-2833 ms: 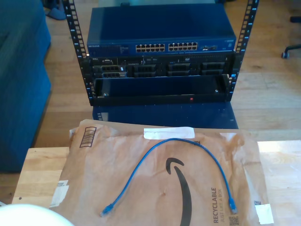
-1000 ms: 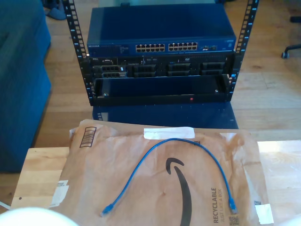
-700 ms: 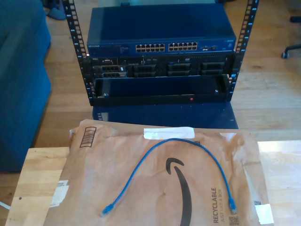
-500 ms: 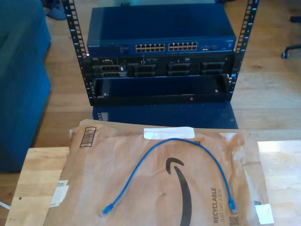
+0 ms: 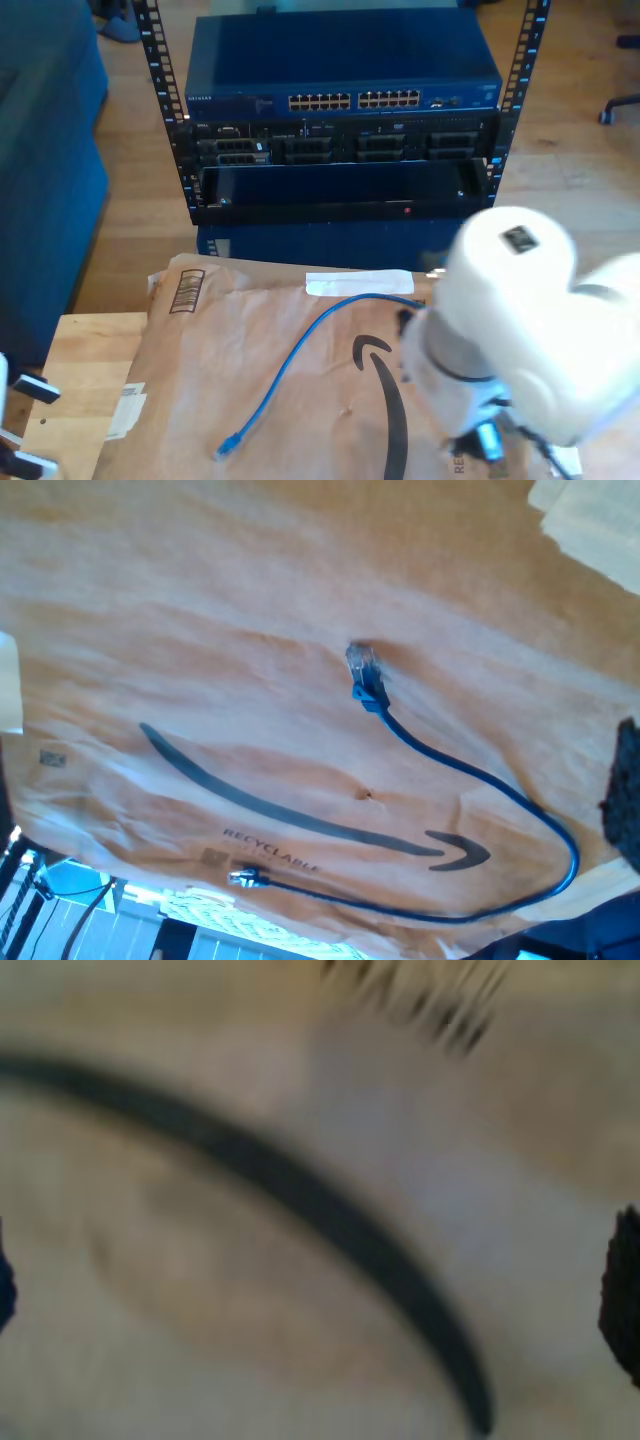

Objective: Grab the cable and plug it in

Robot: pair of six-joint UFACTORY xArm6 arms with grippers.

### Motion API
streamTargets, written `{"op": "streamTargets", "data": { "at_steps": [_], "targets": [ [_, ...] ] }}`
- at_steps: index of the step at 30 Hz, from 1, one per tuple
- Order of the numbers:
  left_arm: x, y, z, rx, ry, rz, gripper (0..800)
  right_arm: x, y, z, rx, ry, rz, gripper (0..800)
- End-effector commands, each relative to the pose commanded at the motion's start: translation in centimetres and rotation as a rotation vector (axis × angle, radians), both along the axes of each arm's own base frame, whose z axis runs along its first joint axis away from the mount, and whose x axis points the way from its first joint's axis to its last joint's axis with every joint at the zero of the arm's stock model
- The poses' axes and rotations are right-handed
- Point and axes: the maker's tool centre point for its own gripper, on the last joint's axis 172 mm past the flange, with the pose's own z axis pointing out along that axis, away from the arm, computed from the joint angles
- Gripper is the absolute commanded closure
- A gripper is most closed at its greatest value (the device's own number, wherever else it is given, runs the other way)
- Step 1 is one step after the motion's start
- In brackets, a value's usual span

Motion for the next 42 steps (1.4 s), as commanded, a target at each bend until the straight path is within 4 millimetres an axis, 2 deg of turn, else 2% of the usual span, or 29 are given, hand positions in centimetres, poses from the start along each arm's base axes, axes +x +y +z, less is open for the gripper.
{"op": "streamTargets", "data": {
  "at_steps": [5, 8, 13, 17, 23, 27, 29, 31, 33, 36, 39, 42],
  "targets": [
    [1.4, -3.6, -1.8, 0.041, 0.047, -0.057, 0, 2.9, 4.8, -2.3, -0.025, 0.031, 0.042, 6],
    [1.5, -5.6, -3.0, 0.053, 0.070, -0.098, 0, 3.9, 7.5, -4.0, -0.048, 0.056, 0.075, 6],
    [0.5, -6.3, -3.9, 0.050, 0.107, -0.088, 0, 4.3, 12.8, -5.3, -0.034, 0.037, 0.151, 7],
    [0.2, -6.5, -4.1, 0.047, 0.117, -0.083, 0, 5.0, 14.1, -6.2, -0.020, 0.021, 0.162, 8],
    [0.2, -6.5, -4.0, 0.047, 0.116, -0.085, 0, 5.0, 14.1, -8.4, -0.035, 0.035, 0.177, 31],
    [0.2, -6.5, -3.9, 0.046, 0.116, -0.085, 0, 5.1, 14.3, -8.4, -0.033, 0.034, 0.176, 61],
    [0.2, -6.5, -3.8, 0.048, 0.111, -0.086, 0, 4.9, 14.2, -8.7, -0.038, 0.039, 0.179, 129],
    [0.3, -6.5, -3.7, 0.051, 0.104, -0.085, 0, 4.9, 14.0, -9.3, -0.046, 0.048, 0.179, 260],
    [0.3, -6.5, -3.6, 0.051, 0.104, -0.086, 0, 4.9, 14.0, -9.3, -0.044, 0.047, 0.172, 508],
    [0.3, -6.5, -3.6, 0.051, 0.104, -0.086, 0, 5.4, 14.4, -8.8, -0.033, 0.039, 0.160, 766],
    [0.7, -6.4, -3.0, 0.051, 0.094, -0.086, 0, 5.5, 14.9, -7.6, 0.010, 0.056, 0.102, 792],
    [1.9, -6.4, -1.1, 0.050, 0.079, -0.090, 0, 5.1, 14.7, -3.0, 0.065, 0.051, 0.069, 799]
  ]
}}
